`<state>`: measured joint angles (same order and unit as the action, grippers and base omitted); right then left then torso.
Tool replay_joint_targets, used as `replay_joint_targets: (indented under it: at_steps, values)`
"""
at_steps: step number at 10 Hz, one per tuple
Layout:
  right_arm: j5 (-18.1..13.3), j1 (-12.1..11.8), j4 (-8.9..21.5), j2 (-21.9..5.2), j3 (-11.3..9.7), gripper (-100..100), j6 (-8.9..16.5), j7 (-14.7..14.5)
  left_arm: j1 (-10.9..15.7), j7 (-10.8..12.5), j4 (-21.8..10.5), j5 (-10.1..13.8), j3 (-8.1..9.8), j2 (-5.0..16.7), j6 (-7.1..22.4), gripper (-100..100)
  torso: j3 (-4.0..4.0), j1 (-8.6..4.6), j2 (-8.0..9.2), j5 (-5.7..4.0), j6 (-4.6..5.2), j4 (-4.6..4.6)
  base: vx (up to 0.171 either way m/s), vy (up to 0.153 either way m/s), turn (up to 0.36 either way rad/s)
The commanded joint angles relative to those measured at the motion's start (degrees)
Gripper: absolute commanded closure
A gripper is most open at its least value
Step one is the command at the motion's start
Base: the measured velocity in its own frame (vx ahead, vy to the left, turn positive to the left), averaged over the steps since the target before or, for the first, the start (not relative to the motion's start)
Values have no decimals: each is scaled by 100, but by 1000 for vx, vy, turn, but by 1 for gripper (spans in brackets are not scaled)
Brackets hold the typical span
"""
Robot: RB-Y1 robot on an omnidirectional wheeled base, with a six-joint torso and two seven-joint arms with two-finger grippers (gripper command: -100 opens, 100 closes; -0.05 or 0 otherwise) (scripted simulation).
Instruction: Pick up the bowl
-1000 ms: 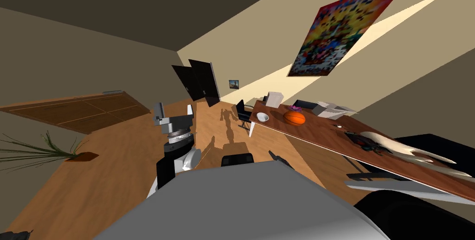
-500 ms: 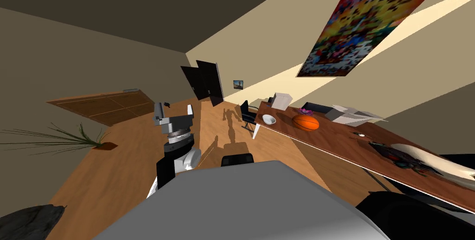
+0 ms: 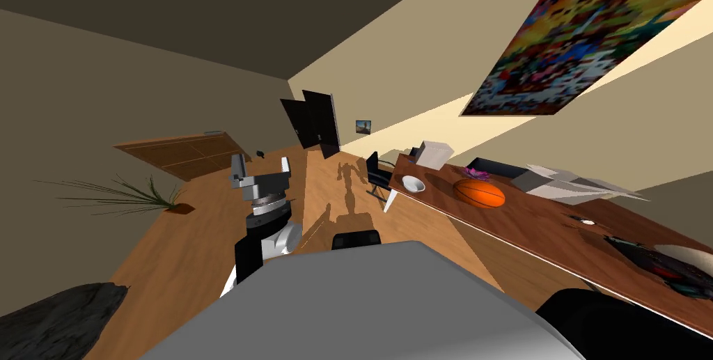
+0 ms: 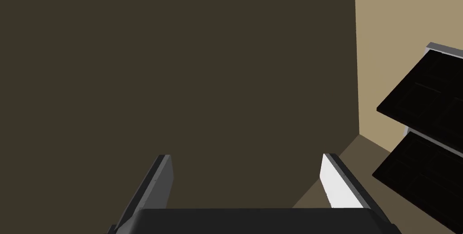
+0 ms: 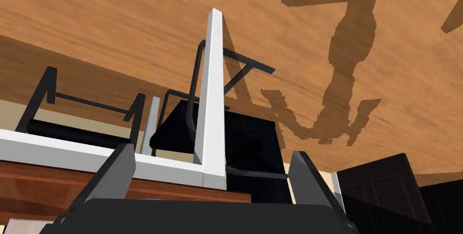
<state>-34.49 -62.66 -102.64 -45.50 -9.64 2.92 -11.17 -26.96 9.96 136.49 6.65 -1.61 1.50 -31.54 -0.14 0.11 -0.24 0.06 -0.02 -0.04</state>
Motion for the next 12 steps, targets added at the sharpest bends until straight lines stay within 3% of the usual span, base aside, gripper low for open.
replay_joint_targets:
  at_steps: [1, 2, 3, 4, 7, 10, 12]
  values:
    - [-229, -45, 173, -286, -88, -100, 188, -90, 0, 0, 0, 0, 0, 0, 0, 0, 0, 0, 0, 0, 0, 0, 99, 29, 153]
    - [-373, -112, 285, -535, -159, -100, 345, -178, 0, 0, 0, 0, 0, 0, 0, 0, -4, -4, -9, -1, -3, -1, 140, 32, 273]
    - [-443, -112, 285, -535, -159, -100, 345, -178, 0, 0, 0, 0, 0, 0, 0, 0, -12, -5, -21, -2, -4, -4, 106, 11, 119]
    - [-656, -167, 392, -760, -233, -100, 492, -264, 0, 0, 0, 0, 0, 0, 0, 0, -9, -8, -15, -2, 0, -4, 102, 16, 218]
    - [-867, -212, 494, -976, -309, -100, 628, -346, 0, 0, 0, 0, 0, 0, 0, 0, -3, -18, -6, -4, -3, -1, 82, -15, 120]
    - [-1426, -283, 766, -1541, -545, -100, 967, -571, 0, 0, 0, 0, 0, 1, 0, 0, -10, -27, -17, -6, -4, -3, 124, -44, 251]
    - [-1658, -288, 844, -1733, -627, -100, 1055, -638, -1, 0, 0, 0, 1, 1, 0, 0, -15, -34, -24, -9, 2, -6, 113, -55, 135]
